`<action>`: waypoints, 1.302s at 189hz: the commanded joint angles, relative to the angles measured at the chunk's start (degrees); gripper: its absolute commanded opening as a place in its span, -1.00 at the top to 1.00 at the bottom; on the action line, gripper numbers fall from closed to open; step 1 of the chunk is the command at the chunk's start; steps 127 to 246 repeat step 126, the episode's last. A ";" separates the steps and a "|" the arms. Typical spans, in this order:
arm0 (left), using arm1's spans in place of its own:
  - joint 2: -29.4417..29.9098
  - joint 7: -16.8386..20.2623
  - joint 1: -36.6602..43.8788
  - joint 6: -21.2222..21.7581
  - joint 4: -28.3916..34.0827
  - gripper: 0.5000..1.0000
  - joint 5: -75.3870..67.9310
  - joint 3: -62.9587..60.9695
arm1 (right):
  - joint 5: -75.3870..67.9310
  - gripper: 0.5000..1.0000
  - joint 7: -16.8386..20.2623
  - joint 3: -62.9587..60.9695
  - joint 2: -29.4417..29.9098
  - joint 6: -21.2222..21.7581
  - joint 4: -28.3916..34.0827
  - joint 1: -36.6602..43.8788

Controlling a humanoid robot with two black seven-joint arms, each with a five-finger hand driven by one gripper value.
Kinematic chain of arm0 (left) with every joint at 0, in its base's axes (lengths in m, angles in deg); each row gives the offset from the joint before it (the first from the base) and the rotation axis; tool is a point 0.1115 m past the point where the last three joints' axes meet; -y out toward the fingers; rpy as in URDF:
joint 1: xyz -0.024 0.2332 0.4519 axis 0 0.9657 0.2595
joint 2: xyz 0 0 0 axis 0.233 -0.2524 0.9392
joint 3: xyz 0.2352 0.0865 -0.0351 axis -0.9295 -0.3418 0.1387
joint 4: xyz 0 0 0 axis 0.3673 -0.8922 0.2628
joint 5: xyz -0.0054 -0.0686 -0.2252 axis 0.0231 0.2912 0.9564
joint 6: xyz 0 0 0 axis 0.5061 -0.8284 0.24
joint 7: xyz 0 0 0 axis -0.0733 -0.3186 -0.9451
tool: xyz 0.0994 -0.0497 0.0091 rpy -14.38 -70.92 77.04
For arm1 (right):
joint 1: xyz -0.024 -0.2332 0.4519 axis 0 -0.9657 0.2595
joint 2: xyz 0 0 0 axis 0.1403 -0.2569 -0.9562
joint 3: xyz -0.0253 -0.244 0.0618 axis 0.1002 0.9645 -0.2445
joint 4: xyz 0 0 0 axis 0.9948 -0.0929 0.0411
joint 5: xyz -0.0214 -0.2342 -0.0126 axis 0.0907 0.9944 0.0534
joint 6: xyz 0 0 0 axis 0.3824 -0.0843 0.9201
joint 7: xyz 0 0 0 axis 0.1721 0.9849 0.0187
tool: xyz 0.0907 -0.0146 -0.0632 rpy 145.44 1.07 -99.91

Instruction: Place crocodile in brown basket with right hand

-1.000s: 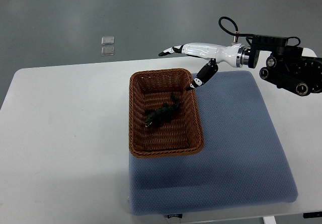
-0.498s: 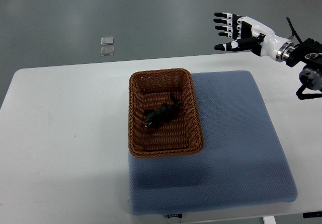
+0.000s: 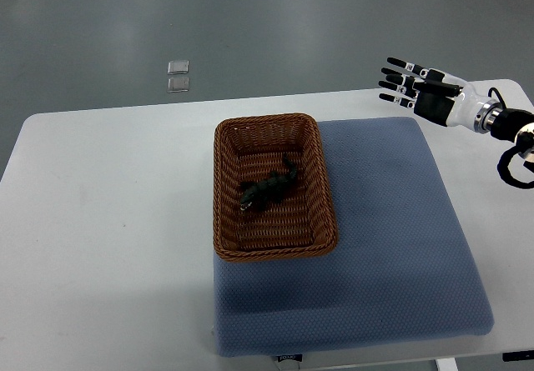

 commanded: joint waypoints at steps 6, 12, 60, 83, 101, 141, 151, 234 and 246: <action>0.00 0.00 0.03 0.00 0.00 -1.00 0.00 0.00 | -3.44 -0.72 0.26 0.01 1.92 0.01 -0.33 -1.35; 0.00 0.00 -0.06 0.00 0.00 -1.00 0.00 0.00 | -3.27 -0.72 -0.09 -0.16 2.54 -0.25 -0.59 -1.70; 0.00 0.00 0.03 0.00 0.00 -1.00 0.00 0.00 | -2.39 -0.73 -0.44 -2.98 3.86 -0.43 -4.64 -3.64; 0.00 0.00 0.03 0.00 0.00 -1.00 0.00 0.00 | -2.39 -0.73 -0.44 -3.06 3.86 0.01 -4.81 -3.46; 0.00 0.00 0.03 0.00 0.00 -1.00 0.00 0.00 | -2.39 -0.73 -0.44 -3.06 3.77 0.10 -4.90 -3.46; 0.00 0.00 0.03 0.00 0.00 -1.00 0.00 0.00 | -2.30 -0.73 -0.44 -3.06 3.77 0.19 -4.99 -3.46; 0.00 0.00 0.03 0.00 0.00 -1.00 0.00 0.00 | -2.30 -0.73 -0.44 -3.06 3.77 0.19 -4.99 -3.46; 0.00 0.00 0.03 0.00 0.00 -1.00 0.00 0.00 | -2.30 -0.73 -0.44 -3.06 3.77 0.19 -4.99 -3.46; 0.00 0.00 0.03 0.00 0.00 -1.00 0.00 0.00 | -2.30 -0.73 -0.44 -3.06 3.77 0.19 -4.99 -3.46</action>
